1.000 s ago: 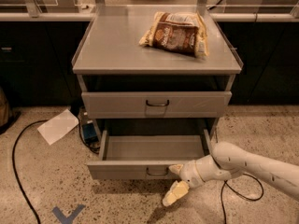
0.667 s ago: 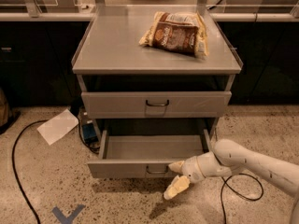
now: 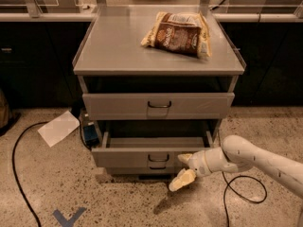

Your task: Close middle drawer

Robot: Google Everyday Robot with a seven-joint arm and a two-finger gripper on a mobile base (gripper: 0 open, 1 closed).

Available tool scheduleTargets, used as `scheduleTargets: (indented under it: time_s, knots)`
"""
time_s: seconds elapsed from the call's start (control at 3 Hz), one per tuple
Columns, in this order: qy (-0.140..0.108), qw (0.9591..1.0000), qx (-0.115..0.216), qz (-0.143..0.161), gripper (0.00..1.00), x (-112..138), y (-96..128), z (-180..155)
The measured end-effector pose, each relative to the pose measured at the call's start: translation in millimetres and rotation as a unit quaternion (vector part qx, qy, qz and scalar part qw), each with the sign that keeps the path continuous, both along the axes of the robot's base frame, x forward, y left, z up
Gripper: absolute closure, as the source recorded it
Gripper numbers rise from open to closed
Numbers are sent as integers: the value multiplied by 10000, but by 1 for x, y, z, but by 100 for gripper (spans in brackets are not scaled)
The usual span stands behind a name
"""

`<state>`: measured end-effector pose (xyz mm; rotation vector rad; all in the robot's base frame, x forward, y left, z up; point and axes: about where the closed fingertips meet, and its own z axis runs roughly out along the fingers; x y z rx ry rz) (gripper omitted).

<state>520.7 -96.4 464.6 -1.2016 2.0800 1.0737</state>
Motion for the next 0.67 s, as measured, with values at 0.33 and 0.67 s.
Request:
scheduleTargets:
  time_s: [0.33,0.67]
  knots:
    - [66,9998,-160,69,0,1,8,-11]
    - [170,9996,-212,82,0,14,17,-26]
